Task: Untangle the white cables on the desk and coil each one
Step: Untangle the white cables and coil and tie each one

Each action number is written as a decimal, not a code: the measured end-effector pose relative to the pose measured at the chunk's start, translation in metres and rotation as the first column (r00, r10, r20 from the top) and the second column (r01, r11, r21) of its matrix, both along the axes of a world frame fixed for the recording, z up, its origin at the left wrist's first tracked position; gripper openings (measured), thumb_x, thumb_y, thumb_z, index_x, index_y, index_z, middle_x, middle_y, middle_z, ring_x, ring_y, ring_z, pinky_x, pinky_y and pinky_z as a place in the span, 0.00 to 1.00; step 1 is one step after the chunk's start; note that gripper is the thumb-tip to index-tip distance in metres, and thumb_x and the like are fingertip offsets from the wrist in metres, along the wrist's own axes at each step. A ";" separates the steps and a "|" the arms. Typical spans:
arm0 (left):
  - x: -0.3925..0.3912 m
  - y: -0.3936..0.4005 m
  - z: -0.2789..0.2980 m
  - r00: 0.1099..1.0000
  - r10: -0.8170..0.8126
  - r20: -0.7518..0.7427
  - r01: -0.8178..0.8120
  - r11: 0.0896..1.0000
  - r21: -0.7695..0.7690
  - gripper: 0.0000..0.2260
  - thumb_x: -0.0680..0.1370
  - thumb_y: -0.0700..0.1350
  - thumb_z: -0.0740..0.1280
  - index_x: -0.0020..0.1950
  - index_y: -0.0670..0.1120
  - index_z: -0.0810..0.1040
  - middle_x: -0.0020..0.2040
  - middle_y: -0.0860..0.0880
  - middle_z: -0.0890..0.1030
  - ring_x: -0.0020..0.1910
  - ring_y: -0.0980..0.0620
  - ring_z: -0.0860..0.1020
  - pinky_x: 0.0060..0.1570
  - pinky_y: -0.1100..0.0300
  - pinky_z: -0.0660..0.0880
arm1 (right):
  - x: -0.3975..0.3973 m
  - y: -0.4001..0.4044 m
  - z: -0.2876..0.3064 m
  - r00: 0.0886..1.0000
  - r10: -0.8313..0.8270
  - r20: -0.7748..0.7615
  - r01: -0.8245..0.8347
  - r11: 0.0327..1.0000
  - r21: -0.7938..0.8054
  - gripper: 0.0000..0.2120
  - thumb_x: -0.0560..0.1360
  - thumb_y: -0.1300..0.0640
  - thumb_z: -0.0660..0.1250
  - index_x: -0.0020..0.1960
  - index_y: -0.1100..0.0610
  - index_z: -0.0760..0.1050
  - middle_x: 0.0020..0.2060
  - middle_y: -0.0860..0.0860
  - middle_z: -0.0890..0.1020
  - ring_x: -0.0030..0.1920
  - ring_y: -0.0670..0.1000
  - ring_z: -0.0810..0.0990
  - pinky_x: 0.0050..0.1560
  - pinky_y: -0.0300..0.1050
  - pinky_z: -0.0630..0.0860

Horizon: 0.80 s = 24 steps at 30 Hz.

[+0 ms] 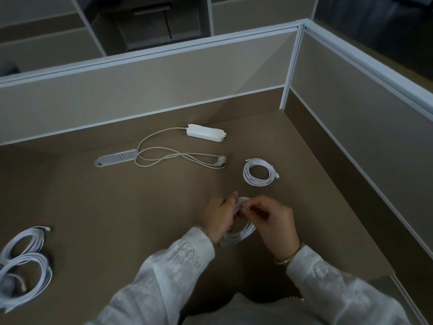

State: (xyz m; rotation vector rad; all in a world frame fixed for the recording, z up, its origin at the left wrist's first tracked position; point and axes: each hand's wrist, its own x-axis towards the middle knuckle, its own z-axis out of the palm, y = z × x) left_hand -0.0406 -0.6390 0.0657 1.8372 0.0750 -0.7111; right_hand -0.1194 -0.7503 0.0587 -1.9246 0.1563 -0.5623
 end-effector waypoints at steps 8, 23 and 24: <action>-0.008 0.010 0.018 0.962 -0.152 0.225 0.167 0.985 -0.047 0.16 0.82 0.48 0.61 0.38 0.41 0.77 0.20 0.54 0.66 0.19 0.57 0.64 0.25 0.63 0.62 | -0.002 -0.013 0.011 0.997 0.069 0.046 -0.062 0.989 -0.135 0.04 0.70 0.64 0.72 0.44 0.57 0.82 0.40 0.47 0.81 0.40 0.43 0.80 0.43 0.38 0.77; -0.006 0.030 0.030 0.760 -0.490 0.428 0.527 0.849 0.035 0.16 0.68 0.61 0.67 0.33 0.48 0.78 0.28 0.56 0.74 0.29 0.56 0.72 0.34 0.57 0.68 | 0.012 -0.039 0.053 0.902 0.396 -0.174 -0.402 0.916 0.004 0.09 0.69 0.64 0.74 0.48 0.57 0.83 0.41 0.50 0.84 0.43 0.48 0.83 0.48 0.41 0.79; -0.006 0.032 0.032 0.761 -0.501 0.413 0.545 0.838 0.012 0.18 0.69 0.61 0.68 0.34 0.46 0.79 0.28 0.56 0.74 0.29 0.56 0.72 0.34 0.57 0.67 | 0.012 -0.040 0.056 0.883 0.423 -0.205 -0.424 0.905 0.042 0.10 0.70 0.65 0.73 0.50 0.58 0.82 0.42 0.51 0.85 0.43 0.48 0.84 0.48 0.39 0.79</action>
